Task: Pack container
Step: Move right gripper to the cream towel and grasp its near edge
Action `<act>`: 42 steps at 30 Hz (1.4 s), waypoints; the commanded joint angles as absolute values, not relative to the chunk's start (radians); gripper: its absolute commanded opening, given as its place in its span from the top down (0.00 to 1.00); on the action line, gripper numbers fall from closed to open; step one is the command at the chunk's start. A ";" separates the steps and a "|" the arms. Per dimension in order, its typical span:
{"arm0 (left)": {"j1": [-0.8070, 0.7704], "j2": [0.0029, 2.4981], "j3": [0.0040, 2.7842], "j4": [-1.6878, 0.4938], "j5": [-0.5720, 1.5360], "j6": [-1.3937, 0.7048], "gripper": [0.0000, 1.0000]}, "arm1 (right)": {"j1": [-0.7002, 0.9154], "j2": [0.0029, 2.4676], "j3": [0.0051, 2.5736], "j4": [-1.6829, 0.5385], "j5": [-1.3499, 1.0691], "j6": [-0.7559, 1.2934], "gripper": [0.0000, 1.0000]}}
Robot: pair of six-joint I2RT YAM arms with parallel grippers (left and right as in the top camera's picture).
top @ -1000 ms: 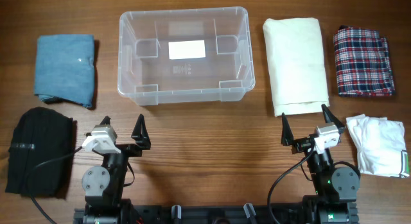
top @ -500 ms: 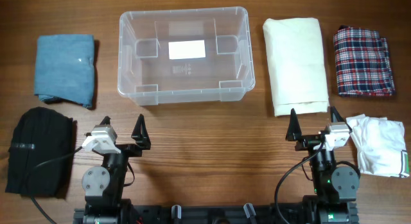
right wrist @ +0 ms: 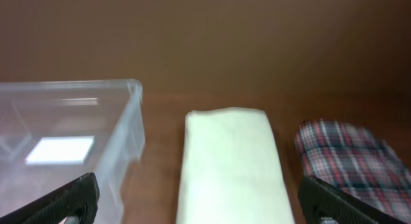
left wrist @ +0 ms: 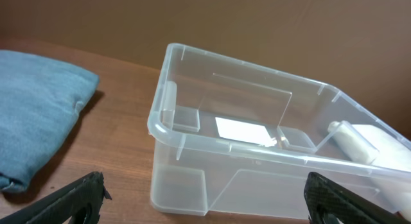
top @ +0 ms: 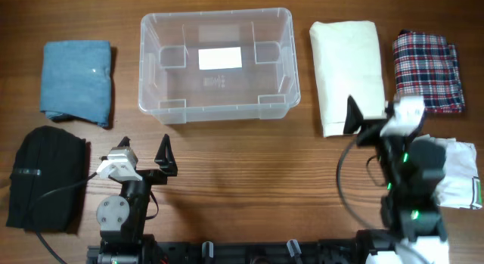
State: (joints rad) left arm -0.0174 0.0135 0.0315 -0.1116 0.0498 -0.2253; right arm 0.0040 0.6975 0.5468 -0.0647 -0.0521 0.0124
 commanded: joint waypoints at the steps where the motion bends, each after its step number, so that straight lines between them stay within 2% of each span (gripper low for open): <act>1: -0.009 0.009 0.024 -0.111 0.040 -0.216 0.00 | 0.005 0.928 0.849 -0.210 -0.128 0.022 0.00; 5: -0.009 0.008 0.024 -0.112 0.040 -0.216 0.00 | -0.006 1.190 1.201 -0.474 -0.369 -0.163 0.00; 6: -0.009 0.009 0.024 -0.112 0.040 -0.216 0.00 | -0.006 1.222 1.225 -0.480 -0.382 -0.118 0.00; 15: -0.009 0.009 0.024 -0.112 0.039 -0.216 0.00 | -0.025 1.242 1.225 -0.527 -0.334 -0.127 0.00; 24: -0.009 0.009 0.024 -0.111 0.040 -0.216 0.00 | -0.310 1.420 1.298 -0.546 -0.506 -0.023 0.00; 30: -0.009 0.009 0.024 -0.112 0.040 -0.216 0.00 | -0.351 1.544 1.333 -0.547 -0.506 -0.028 0.00; 38: -0.009 0.009 0.024 -0.111 0.040 -0.216 0.00 | -0.355 1.658 1.333 -0.488 -0.520 -0.131 0.00; 42: -0.009 0.009 0.024 -0.112 0.040 -0.216 0.00 | -0.355 1.666 1.331 -0.463 -0.398 -0.131 0.00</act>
State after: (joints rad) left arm -0.0174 0.0147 0.0311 -0.1112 0.0494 -0.2253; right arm -0.3489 1.6482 1.3045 -0.4770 -0.4671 -0.1108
